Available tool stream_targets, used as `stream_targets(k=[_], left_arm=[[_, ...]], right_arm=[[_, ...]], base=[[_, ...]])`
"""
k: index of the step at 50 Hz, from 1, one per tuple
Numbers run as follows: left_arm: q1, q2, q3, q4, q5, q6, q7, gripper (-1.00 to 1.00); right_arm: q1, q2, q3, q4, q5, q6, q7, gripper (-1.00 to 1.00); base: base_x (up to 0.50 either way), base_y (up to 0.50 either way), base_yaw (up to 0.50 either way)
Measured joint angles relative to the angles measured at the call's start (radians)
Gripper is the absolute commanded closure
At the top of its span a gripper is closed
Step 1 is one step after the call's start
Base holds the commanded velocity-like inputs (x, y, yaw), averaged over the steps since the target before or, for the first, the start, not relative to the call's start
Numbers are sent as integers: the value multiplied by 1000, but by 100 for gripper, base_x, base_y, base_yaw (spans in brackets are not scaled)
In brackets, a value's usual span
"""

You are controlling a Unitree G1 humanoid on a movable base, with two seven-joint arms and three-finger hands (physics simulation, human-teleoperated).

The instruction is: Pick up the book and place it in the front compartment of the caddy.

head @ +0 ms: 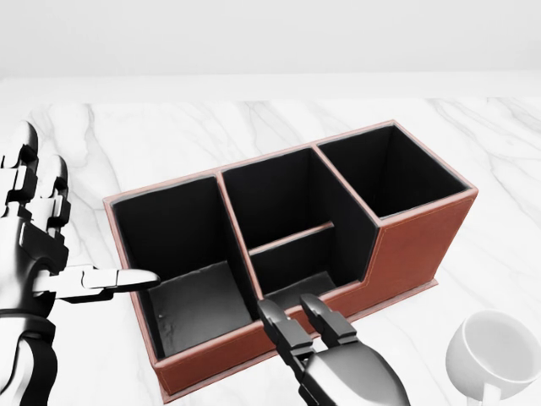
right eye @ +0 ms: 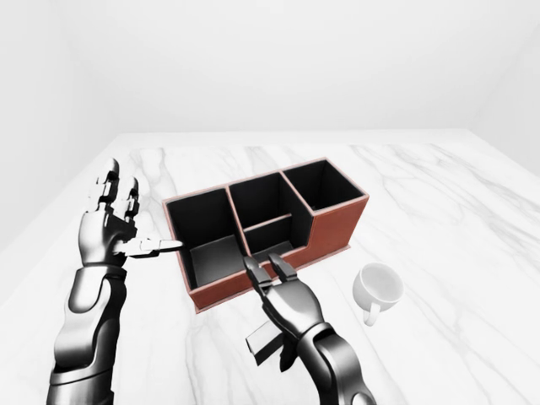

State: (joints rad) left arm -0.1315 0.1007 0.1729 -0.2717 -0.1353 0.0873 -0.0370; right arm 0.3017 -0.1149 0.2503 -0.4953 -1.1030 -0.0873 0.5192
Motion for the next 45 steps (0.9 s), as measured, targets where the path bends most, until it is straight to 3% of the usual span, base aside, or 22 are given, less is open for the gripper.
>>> stream_targets(k=[45], left_arm=[[-7, 5, 5, 12, -7, 0, 0, -100]], right_arm=[[-20, 1, -7, 99, -3, 0, -48, -100]], base=[[0, 0, 0]])
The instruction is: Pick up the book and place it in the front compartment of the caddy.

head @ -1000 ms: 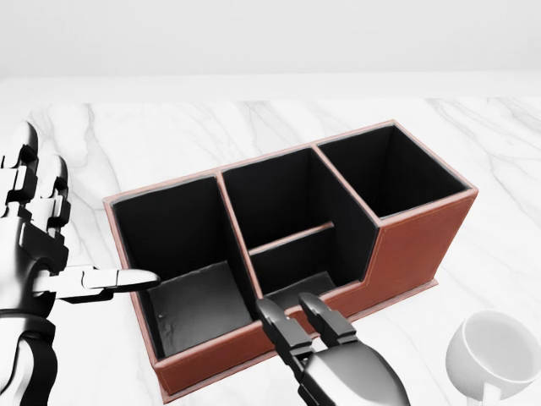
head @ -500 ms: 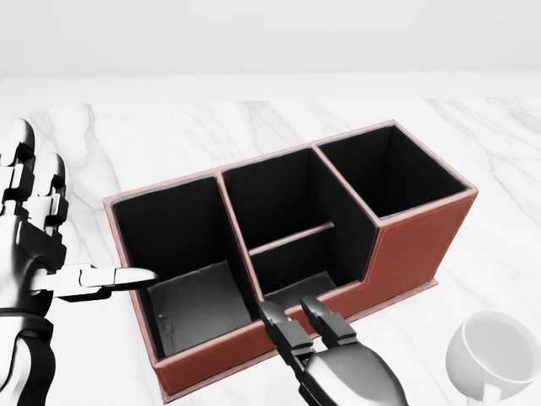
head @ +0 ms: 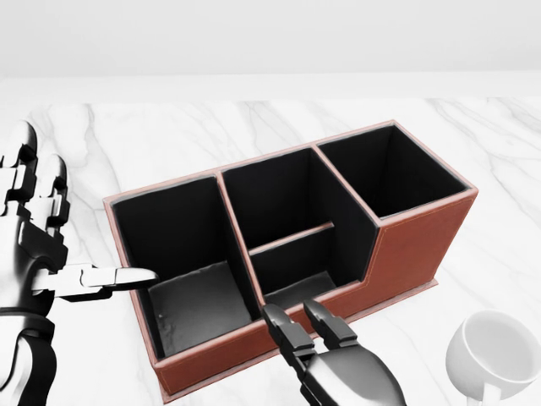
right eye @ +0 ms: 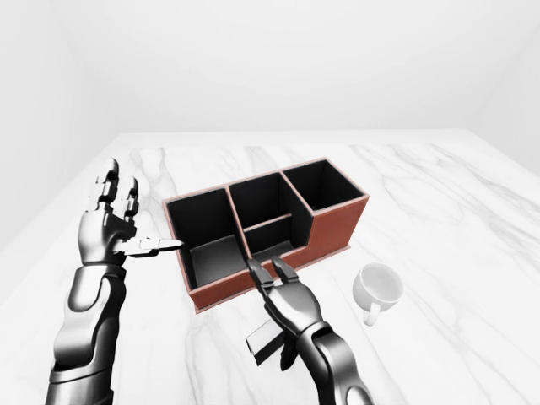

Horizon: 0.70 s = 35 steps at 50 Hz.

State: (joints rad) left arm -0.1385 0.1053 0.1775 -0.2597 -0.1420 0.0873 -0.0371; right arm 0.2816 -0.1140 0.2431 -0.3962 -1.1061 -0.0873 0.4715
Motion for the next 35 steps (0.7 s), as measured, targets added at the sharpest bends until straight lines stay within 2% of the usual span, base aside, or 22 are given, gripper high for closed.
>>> stream_targets(k=[35], left_arm=[[1, -1, -3, 11, 4, 0, 0, -100]], right_arm=[[-12, 0, -8, 81, -5, 0, -40, -100]], base=[[0, 0, 0]])
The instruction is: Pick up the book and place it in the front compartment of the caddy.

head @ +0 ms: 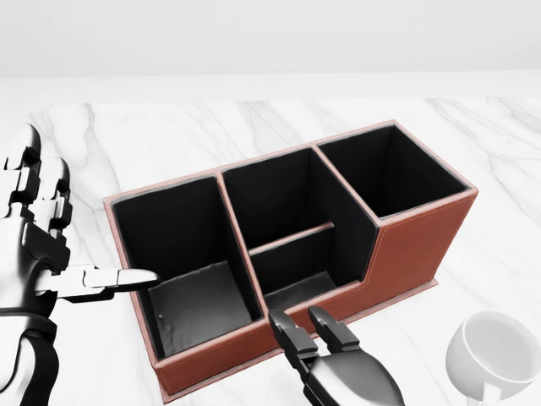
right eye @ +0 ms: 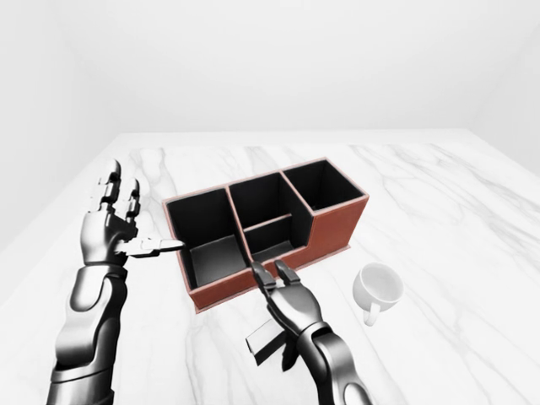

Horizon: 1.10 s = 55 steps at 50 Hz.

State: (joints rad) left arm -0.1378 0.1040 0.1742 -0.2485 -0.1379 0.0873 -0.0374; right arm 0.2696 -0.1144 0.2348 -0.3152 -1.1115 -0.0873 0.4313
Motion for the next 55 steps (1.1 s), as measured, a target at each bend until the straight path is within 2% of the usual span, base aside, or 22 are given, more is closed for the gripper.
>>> stream_targets(k=[14, 15, 16, 17, 40, 55], left_arm=[[0, 0, 0, 2, 1, 0, 0, -100], [0, 0, 0, 2, 1, 0, 0, -100], [0, 0, 0, 2, 1, 0, 0, -100], [0, 0, 0, 2, 1, 0, 0, -100], [3, -1, 1, -10, 2, 0, 0, -100], [-3, 2, 3, 0, 0, 0, 1, -100]], right_arm=[[-5, 0, -2, 31, -2, 0, -16, -100], [-5, -1, -2, 33, -2, 0, -16, -56], [-5, -1, -2, 34, -2, 0, -18, 6], [-5, -1, -2, 35, -2, 0, -18, 100], [9, -5, 0, 17, -17, 0, 18, 100], [-4, 5, -17, -71, 5, 0, 82, 100]], base=[[0, 0, 0], [0, 0, 0], [0, 0, 0], [0, 0, 0], [0, 0, 0], [0, 0, 0]])
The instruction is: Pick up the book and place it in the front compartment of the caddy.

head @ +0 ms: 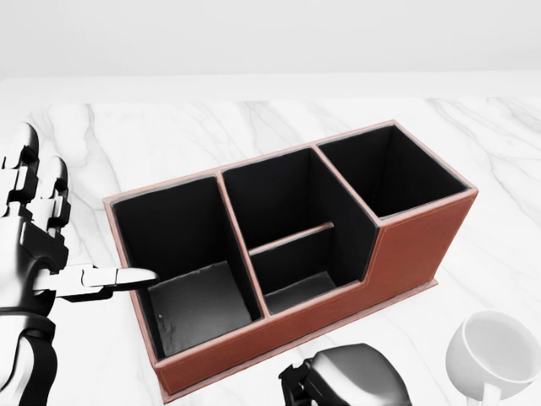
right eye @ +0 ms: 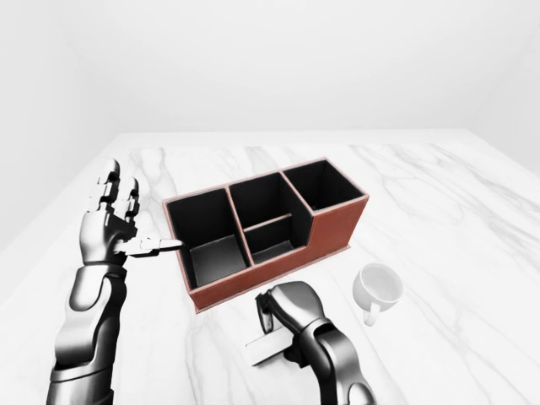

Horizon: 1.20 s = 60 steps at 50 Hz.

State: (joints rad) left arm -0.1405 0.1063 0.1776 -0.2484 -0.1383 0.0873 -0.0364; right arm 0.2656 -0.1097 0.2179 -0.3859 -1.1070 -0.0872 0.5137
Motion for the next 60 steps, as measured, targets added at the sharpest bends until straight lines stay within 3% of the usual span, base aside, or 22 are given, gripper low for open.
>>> stream_targets(k=[9, 16, 40, 60], left_arm=[[-1, 1, 1, 0, -1, 0, 0, -100], [-2, 2, 2, 2, -2, 0, 1, -100], [-4, 3, 3, 9, -2, 0, 1, -100], [-1, 2, 2, 3, 0, 0, 0, -100]], right_arm=[[-9, 17, 1, -131, 17, 1, 96, 100], [-23, 29, 15, -246, 31, 21, 184, 100], [-105, 68, 13, -487, 53, 116, 184, 100], [-189, 90, -16, -520, 41, 148, 184, 100]], base=[[0, 0, 0], [0, 0, 0], [0, 0, 0], [0, 0, 0]])
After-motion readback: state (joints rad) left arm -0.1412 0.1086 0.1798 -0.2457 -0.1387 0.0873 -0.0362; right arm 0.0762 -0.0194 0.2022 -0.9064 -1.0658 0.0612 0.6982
